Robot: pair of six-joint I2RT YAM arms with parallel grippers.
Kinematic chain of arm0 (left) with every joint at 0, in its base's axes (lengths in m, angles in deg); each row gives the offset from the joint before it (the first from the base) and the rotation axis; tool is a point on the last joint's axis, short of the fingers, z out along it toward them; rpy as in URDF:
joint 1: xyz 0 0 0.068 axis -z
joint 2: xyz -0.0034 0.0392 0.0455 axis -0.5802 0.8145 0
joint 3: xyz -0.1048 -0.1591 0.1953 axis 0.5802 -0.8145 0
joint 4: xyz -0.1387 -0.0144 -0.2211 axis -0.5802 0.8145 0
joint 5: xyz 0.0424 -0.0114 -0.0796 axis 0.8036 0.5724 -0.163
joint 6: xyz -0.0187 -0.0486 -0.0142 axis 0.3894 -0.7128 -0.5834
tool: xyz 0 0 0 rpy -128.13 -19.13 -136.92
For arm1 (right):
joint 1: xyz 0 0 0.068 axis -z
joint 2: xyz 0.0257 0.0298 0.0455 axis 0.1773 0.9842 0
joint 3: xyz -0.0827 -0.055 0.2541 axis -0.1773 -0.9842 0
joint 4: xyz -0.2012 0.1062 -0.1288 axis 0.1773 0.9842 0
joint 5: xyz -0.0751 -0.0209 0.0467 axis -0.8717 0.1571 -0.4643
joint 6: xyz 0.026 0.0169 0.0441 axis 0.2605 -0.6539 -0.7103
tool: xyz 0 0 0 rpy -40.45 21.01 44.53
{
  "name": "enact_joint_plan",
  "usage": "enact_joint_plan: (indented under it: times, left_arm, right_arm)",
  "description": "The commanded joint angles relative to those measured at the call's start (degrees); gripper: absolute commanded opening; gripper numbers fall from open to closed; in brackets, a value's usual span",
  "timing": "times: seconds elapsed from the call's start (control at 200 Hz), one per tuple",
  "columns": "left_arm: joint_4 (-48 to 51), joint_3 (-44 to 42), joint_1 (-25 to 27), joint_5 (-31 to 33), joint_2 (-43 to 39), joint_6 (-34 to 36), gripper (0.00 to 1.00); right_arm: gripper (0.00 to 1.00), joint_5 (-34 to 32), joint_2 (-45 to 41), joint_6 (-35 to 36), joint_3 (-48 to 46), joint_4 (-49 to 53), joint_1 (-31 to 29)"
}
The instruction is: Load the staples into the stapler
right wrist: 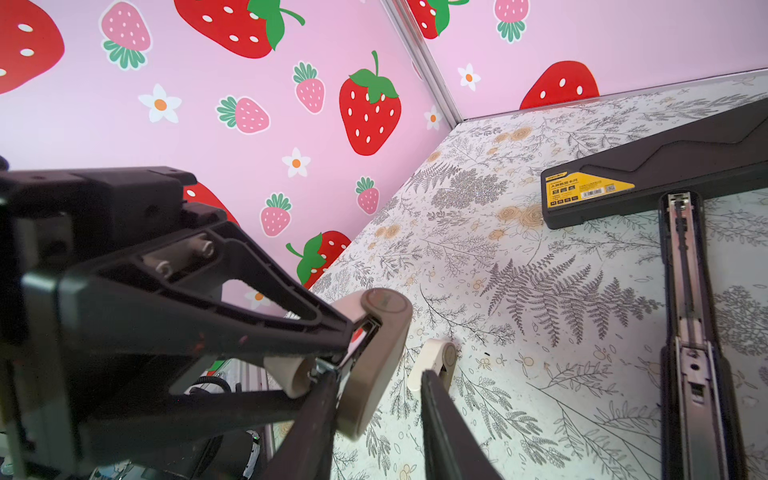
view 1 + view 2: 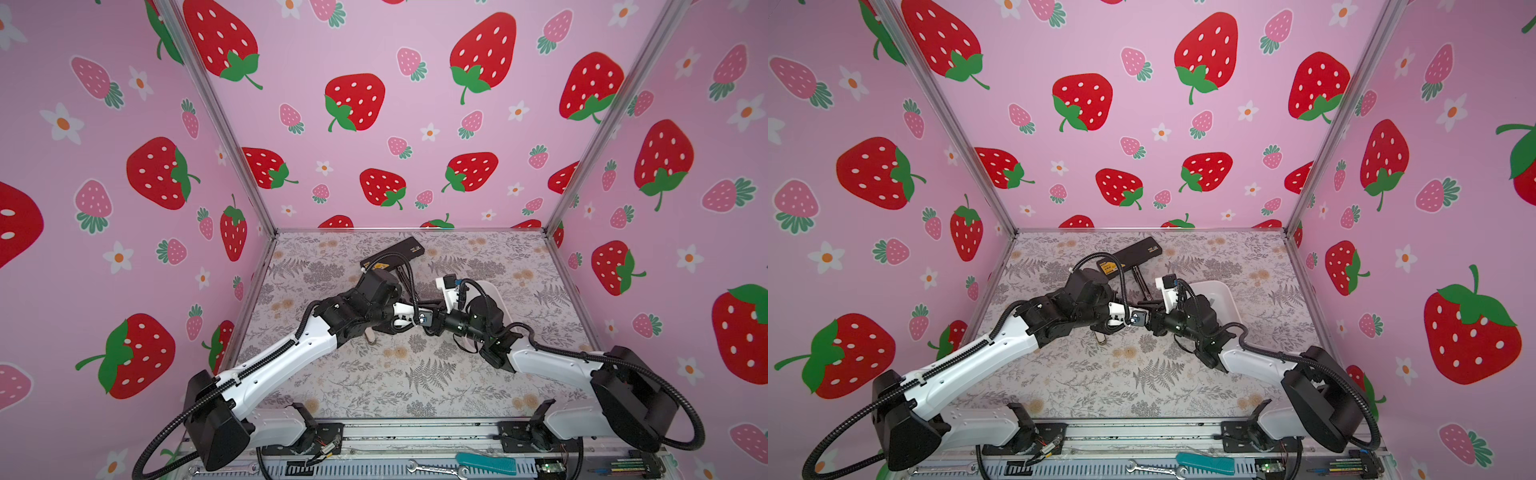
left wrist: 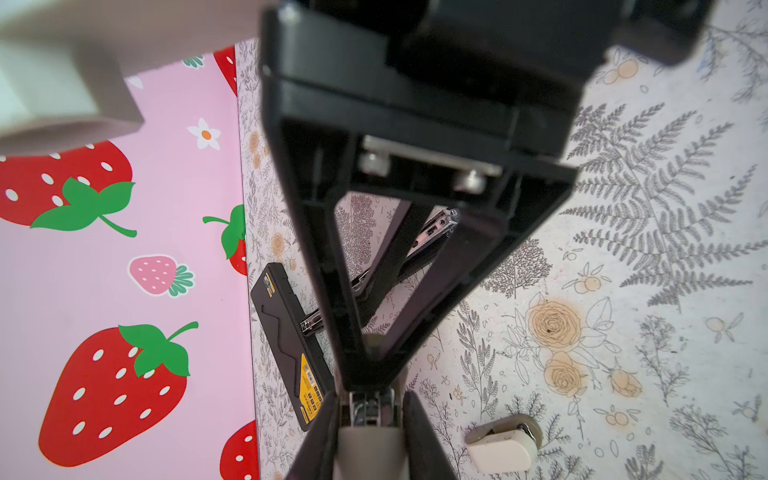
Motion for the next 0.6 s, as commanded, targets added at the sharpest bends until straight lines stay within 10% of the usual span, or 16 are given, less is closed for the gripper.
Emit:
enact_joint_plan:
  times: [0.0,0.595]
  left_arm:
    - [-1.4,1.6,0.9,-1.7,-1.6,-1.2,0.0]
    - [-2.2,1.3,1.8,-1.1,-2.3,-1.3,0.0]
  right_arm:
    - [0.35,-3.9,1.3,-0.8,0.6,2.2,0.2]
    - [0.22,-6.4,3.7,-2.1,2.0,6.7,0.1]
